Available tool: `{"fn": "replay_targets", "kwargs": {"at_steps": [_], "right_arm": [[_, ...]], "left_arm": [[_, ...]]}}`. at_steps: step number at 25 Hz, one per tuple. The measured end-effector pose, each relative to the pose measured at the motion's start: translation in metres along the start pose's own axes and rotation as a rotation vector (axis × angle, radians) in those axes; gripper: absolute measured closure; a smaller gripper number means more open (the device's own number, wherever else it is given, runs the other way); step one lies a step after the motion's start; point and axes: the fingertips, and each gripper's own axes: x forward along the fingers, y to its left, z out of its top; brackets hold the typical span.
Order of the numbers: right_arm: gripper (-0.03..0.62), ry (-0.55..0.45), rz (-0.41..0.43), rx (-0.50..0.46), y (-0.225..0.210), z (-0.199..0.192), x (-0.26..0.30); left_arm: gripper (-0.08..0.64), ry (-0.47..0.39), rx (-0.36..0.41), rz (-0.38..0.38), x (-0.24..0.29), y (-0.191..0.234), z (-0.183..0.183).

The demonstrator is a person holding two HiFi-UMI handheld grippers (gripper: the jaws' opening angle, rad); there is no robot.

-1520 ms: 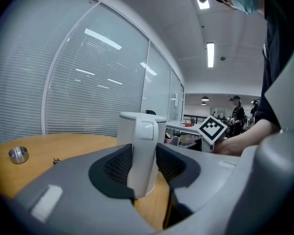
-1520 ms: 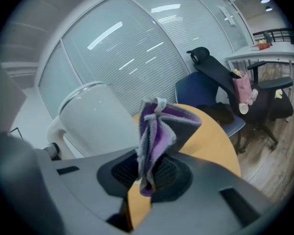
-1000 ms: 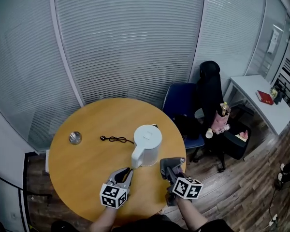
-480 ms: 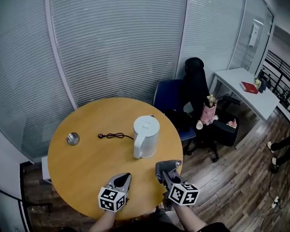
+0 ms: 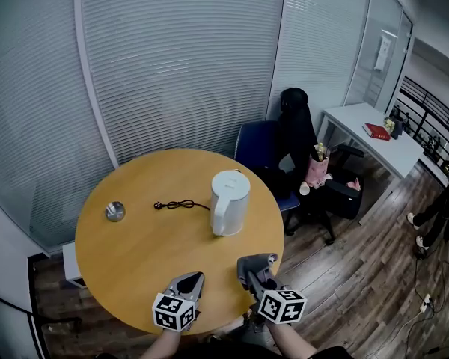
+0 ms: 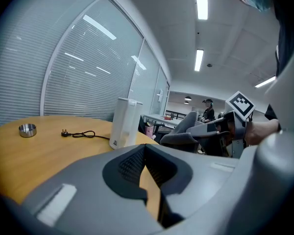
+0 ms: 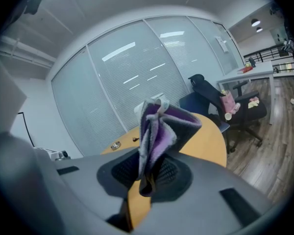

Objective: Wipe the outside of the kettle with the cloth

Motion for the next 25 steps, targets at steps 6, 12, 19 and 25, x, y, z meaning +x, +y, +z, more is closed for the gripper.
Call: {"fn": "replay_targets", "kwargs": {"at_steps": [6,12,19,25], "right_arm": [[0.538,0.005,-0.004,0.007,0.017,-0.016,-0.004],[0.538,0.012,-0.009,0.002,0.025,-0.023,-0.003],[0.538,0.014,-0.015,-0.005,0.029,-0.027,-0.005],[0.538,0.017,-0.013,-0.009,0.030,-0.027,-0.010]], "left_arm": [[0.549,0.001,0.005,-0.016,-0.017,-0.001,-0.007],[0.549,0.005,-0.006,-0.011,-0.027,0.004,-0.014],[0.549,0.007,-0.014,-0.021,-0.031,0.003,-0.019],[0.549,0.021,-0.010,-0.030,-0.030,-0.004,-0.023]]}}
